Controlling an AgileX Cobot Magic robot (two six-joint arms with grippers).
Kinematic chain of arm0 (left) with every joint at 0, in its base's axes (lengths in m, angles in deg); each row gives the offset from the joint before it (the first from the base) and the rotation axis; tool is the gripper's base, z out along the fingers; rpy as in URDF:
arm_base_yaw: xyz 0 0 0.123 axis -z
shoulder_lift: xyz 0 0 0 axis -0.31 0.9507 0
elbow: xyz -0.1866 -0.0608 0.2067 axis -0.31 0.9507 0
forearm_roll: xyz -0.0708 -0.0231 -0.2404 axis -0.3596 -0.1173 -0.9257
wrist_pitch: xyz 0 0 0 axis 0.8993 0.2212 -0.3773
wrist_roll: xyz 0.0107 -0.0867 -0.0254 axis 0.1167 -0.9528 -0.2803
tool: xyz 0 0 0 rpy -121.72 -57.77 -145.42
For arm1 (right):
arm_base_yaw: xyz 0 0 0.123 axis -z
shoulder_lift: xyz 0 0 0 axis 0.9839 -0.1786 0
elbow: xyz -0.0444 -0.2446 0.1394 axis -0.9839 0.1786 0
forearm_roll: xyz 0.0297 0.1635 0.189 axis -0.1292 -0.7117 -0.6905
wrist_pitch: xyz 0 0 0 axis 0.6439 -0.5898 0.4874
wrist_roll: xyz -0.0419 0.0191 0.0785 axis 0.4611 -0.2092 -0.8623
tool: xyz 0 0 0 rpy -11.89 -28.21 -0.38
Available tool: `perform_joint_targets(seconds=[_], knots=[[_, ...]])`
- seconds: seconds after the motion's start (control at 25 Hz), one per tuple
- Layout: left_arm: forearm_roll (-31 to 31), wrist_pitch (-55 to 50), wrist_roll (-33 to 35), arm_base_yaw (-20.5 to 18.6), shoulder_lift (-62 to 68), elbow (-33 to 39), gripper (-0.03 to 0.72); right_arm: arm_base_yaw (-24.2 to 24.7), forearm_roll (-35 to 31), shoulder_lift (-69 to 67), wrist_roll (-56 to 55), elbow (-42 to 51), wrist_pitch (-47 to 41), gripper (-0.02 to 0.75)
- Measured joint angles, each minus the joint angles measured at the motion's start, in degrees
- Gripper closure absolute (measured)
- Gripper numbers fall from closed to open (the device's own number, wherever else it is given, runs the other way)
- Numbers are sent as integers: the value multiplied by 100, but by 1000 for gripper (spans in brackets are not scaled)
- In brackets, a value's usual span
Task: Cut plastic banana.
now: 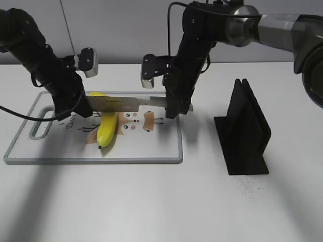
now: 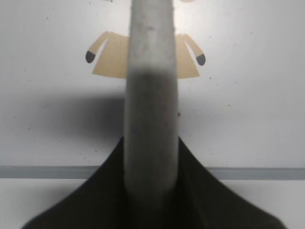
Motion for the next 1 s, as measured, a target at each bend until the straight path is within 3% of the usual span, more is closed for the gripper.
perform_joint_targets(seconds=[0.52,0.6,0.68,0.88,1.0], knots=[[128,-204,-80,82,-630,136,689,-67,-3,615,-29,0,-229,574],[6,-267,-93,82,-780,136,657,-67,9,757,-29,0,-278,574],[-160,-338,-116,77,-911,136,569,-67,8,887,-29,0,-320,574],[-731,-403,-390,77,-1281,150,138,-67,35,1068,-114,0,-413,574],[-963,-329,-489,77,-1567,149,18,-67,53,1115,-132,0,-527,574]])
